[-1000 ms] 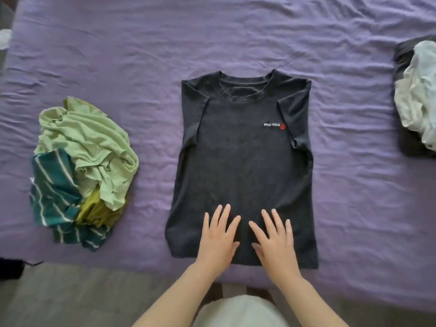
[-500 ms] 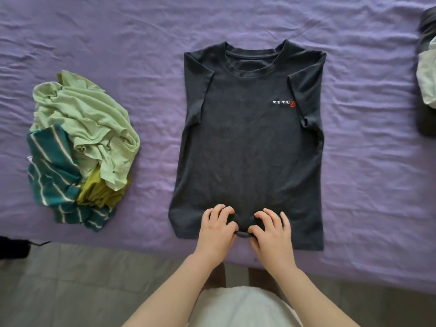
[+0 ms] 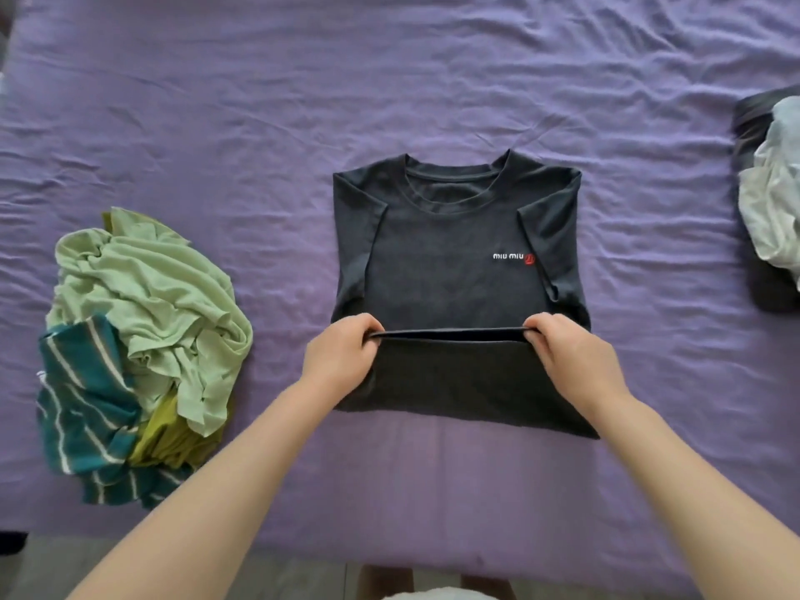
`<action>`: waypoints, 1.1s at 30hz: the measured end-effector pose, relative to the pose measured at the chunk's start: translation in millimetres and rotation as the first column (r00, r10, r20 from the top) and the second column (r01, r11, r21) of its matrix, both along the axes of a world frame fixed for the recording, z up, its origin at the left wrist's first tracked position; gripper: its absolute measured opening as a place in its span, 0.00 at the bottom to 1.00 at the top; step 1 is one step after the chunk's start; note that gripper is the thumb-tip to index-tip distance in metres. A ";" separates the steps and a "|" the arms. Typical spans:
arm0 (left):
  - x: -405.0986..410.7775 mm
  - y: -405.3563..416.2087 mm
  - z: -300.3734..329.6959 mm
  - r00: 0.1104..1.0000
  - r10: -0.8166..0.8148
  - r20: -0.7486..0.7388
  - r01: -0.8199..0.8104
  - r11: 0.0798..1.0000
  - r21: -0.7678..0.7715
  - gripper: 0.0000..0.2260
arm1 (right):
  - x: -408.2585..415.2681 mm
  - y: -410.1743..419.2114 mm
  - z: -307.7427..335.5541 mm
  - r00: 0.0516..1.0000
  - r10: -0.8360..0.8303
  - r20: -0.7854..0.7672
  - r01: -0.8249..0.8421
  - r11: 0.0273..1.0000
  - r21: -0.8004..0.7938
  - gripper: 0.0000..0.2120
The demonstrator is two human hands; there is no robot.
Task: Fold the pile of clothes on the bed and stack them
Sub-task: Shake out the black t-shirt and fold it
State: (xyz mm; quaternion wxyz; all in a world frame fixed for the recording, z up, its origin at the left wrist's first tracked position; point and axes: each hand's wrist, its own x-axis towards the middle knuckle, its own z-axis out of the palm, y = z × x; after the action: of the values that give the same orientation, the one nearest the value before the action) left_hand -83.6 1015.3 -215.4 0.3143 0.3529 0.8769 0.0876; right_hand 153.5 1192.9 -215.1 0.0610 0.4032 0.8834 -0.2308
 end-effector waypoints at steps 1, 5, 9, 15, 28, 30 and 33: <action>-12.7 11.7 0.0 1.000 0.027 -0.010 -0.026 1.000 0.008 0.08 | -10.0 12.7 1.1 1.000 0.010 -0.005 -0.010 1.000 0.027 0.12; -59.9 58.0 2.9 0.992 0.126 -0.018 -0.125 0.991 0.044 0.08 | -39.4 54.7 11.1 0.976 0.193 0.098 -0.195 0.981 0.005 0.23; -95.2 86.6 7.5 0.991 0.128 -0.038 -0.125 0.990 0.061 0.07 | -46.3 85.6 17.6 0.913 0.302 0.275 -0.299 0.953 -0.052 0.17; -135.3 124.9 14.3 0.978 0.198 -0.073 -0.186 0.972 0.143 0.08 | -65.5 149.4 41.0 0.998 -0.018 0.054 0.027 0.988 -0.155 0.05; -123.2 160.1 -27.6 0.876 0.130 -0.464 -0.052 0.983 0.176 0.16 | -110.6 189.1 -30.1 0.933 -0.326 -0.152 0.327 0.945 -0.018 0.24; -94.1 155.2 -30.1 0.855 0.026 -0.518 0.101 0.971 0.216 0.21 | -100.1 177.5 -37.0 0.858 -0.462 -0.223 0.450 0.887 -0.107 0.29; -44.1 145.1 -37.1 0.827 -0.190 -0.529 0.332 0.925 0.186 0.25 | -83.5 147.4 -44.3 0.772 -0.579 -0.262 0.565 0.814 -0.135 0.32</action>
State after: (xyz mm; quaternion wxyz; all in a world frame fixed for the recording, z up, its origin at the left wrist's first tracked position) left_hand -127.7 1160.5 -252.5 0.0333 0.5202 0.8507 0.0674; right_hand 70.0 1340.3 -259.4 -0.1330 0.6125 0.7120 -0.3166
